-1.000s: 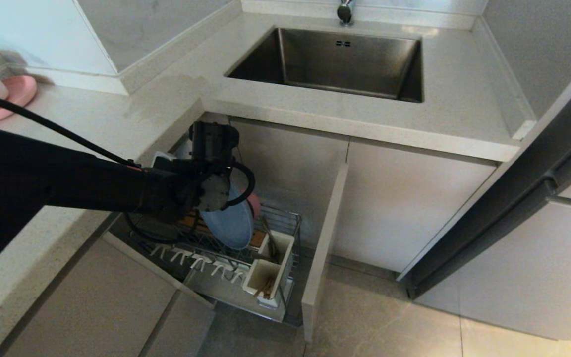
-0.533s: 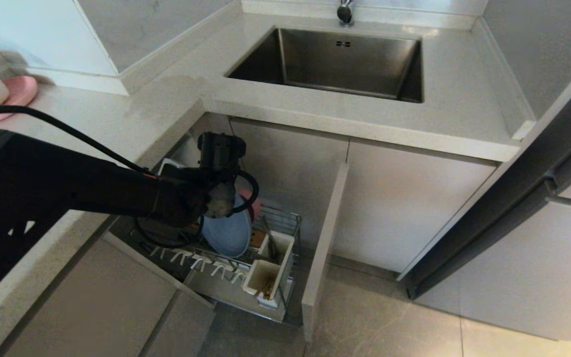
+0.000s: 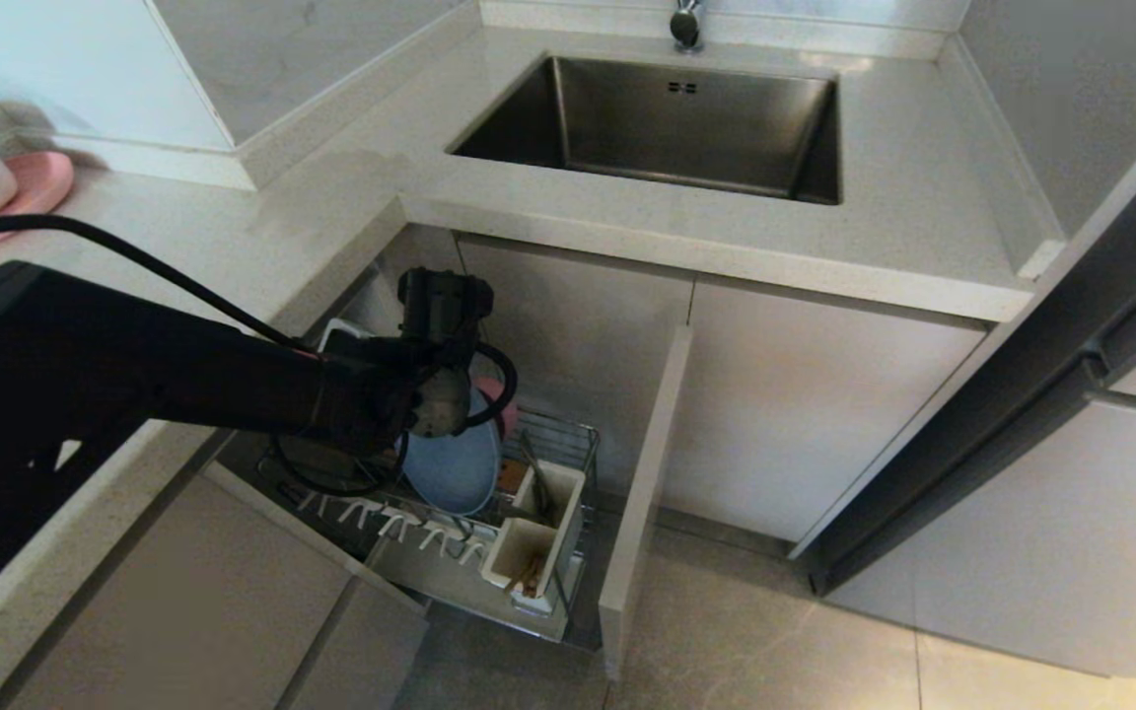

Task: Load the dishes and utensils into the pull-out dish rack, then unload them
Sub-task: Pick up the plate and place it in the cupboard

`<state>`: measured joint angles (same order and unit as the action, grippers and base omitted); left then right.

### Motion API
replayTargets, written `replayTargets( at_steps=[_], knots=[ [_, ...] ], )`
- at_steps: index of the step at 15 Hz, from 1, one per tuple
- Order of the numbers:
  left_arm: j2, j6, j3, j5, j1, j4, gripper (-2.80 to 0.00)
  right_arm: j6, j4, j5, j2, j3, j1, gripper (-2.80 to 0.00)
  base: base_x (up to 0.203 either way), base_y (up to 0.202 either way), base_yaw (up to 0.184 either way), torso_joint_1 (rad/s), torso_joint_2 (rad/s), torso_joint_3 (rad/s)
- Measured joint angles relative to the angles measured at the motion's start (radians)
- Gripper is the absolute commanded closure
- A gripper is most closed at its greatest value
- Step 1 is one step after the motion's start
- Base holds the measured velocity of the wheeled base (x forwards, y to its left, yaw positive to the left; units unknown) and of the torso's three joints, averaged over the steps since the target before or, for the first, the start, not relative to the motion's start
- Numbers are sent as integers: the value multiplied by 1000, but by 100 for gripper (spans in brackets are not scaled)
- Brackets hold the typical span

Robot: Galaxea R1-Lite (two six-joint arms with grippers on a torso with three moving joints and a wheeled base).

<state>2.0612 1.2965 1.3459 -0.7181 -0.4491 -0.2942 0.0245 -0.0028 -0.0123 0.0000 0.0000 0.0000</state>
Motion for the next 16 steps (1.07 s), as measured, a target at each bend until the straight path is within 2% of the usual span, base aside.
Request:
replayTargets(
  at_steps=[16],
  knots=[
    [-57,33,-59,-19,0,40,0,0,0,0,0,0,0,0,0,0,0,0,0,0]
  ],
)
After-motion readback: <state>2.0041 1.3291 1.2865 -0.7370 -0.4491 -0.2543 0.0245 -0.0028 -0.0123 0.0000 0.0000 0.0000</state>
